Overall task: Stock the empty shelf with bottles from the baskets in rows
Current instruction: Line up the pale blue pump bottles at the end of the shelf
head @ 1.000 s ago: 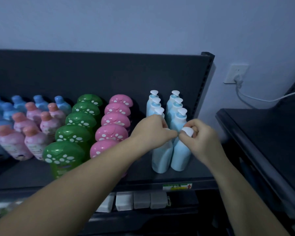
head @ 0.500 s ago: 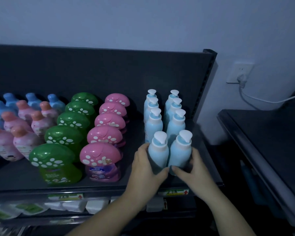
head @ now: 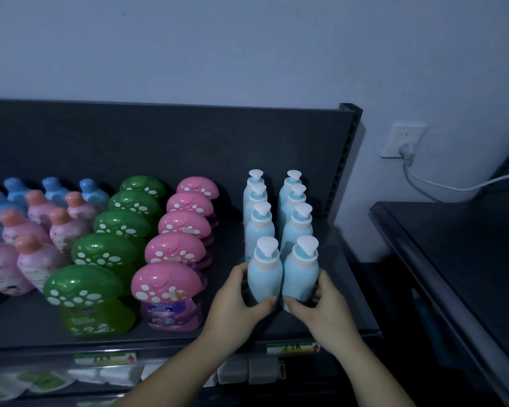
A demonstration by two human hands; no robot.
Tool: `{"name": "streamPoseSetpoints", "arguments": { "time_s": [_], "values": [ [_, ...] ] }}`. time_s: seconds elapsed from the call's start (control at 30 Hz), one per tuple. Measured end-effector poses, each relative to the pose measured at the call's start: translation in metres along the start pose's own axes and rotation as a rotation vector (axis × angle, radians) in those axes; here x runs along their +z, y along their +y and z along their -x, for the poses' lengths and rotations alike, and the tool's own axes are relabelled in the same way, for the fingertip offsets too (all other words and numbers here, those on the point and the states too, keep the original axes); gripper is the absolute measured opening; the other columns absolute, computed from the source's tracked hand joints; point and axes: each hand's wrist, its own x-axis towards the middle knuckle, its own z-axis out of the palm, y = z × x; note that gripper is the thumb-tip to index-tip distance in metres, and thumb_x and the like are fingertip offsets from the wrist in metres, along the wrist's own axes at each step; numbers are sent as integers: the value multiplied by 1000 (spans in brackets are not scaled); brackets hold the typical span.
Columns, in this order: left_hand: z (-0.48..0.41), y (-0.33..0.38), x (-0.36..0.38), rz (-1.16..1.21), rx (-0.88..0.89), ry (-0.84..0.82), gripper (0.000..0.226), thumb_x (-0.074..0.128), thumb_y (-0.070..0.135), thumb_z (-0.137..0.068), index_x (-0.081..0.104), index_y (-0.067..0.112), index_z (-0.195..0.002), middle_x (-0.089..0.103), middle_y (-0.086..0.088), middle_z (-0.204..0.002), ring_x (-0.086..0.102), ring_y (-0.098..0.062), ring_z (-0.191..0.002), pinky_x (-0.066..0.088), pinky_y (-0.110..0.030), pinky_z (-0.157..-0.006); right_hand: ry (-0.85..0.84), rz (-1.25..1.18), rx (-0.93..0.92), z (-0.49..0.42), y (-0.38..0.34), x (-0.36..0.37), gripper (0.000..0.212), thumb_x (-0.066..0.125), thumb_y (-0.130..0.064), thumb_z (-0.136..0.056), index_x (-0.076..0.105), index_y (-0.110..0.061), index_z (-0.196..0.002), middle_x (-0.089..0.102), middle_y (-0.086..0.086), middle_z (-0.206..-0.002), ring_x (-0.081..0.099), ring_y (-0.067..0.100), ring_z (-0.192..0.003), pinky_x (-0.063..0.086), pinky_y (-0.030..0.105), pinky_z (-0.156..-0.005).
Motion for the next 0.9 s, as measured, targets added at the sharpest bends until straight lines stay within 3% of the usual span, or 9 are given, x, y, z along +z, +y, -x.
{"name": "streamPoseSetpoints", "arguments": {
  "time_s": [0.13,0.3,0.57,0.77,0.9],
  "values": [
    [-2,0,2,18,5,-1,60,81,19,-76,49,43,-120,65,25,-115,59,7,-109,50,-26,-97,16,25,0,1,2,2,55,83,-29,-74,52,-36,-119,66,-19,-104,60,-12,-92,49,10,-69],
    [-3,-3,2,16,5,11,59,81,22,-76,49,42,-121,64,28,-114,59,5,-110,50,-31,-97,-16,18,12,-4,3,2,58,82,-34,-73,52,-38,-122,67,-20,-108,63,-4,-98,54,22,-81],
    [-5,2,0,-44,21,31,57,82,26,-76,45,47,-114,62,28,-113,55,15,-104,43,-5,-81,6,29,-1,-6,3,0,59,83,-36,-73,52,-37,-123,66,-21,-108,62,-6,-98,54,19,-80],
    [-5,-1,0,-41,37,33,58,82,25,-77,46,46,-118,61,29,-115,54,15,-108,42,-5,-85,46,63,-8,-9,3,2,60,83,-39,-72,52,-38,-123,66,-22,-107,62,-5,-98,54,21,-80],
    [-6,-1,-1,-30,47,22,60,80,17,-79,48,34,-127,58,32,-115,52,19,-108,38,0,-84,42,62,-4,-9,5,2,61,82,-39,-73,50,-40,-125,65,-21,-108,62,-4,-99,54,21,-81]
  ]
}}
